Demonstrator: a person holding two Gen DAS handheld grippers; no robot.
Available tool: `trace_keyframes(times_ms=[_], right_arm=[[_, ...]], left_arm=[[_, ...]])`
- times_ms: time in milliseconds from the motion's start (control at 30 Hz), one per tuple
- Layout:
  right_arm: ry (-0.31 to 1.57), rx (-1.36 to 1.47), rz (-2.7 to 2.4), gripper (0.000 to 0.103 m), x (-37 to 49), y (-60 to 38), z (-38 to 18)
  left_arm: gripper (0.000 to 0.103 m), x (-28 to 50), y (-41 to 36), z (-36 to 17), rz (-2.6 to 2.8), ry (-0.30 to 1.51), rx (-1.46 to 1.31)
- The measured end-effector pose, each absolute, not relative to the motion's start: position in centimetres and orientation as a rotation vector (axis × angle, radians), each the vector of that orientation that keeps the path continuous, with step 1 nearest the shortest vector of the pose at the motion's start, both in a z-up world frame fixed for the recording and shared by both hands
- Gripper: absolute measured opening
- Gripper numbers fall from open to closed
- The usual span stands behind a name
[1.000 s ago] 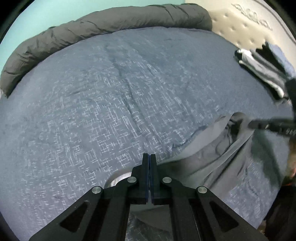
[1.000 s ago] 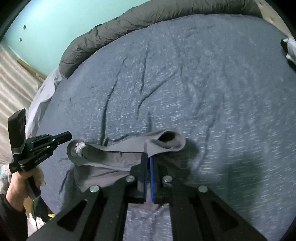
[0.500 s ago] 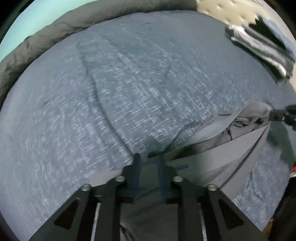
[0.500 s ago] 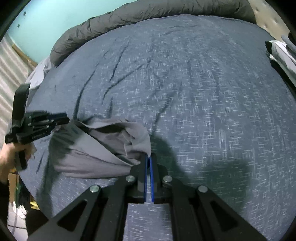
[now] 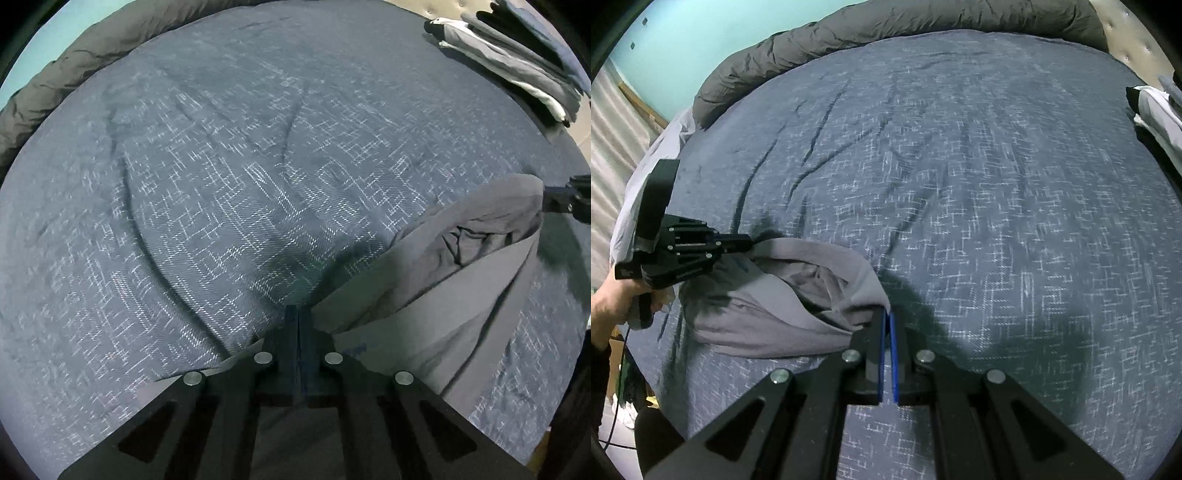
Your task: Fold clothes
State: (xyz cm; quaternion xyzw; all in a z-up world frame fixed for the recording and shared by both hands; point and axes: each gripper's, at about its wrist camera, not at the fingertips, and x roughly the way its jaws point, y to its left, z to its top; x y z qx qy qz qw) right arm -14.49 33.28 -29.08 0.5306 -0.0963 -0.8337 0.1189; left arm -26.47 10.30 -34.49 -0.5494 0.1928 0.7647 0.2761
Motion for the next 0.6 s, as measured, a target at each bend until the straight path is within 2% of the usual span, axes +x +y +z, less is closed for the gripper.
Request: trace_keyframes(times_ms=[367, 500, 600], right_arm=[[-0.223, 1.476, -2.473, 0.002, -14.4, 32.4, -25.6], [-0.074, 1.525, -2.471, 0.002, -14.7, 31.1, -25.9], [-0.109, 1.579, -2.495, 0.002, -15.3, 32.3, -26.8]], left_arm=[[0.0, -26.0, 4.6, -30.2, 2.172, 0.387, -1.415], [0.0, -24.8, 5.9, -30.0, 2.185, 0.443, -1.416], [0.0, -24.7, 5.2, -30.3, 2.22, 0.418, -1.448]])
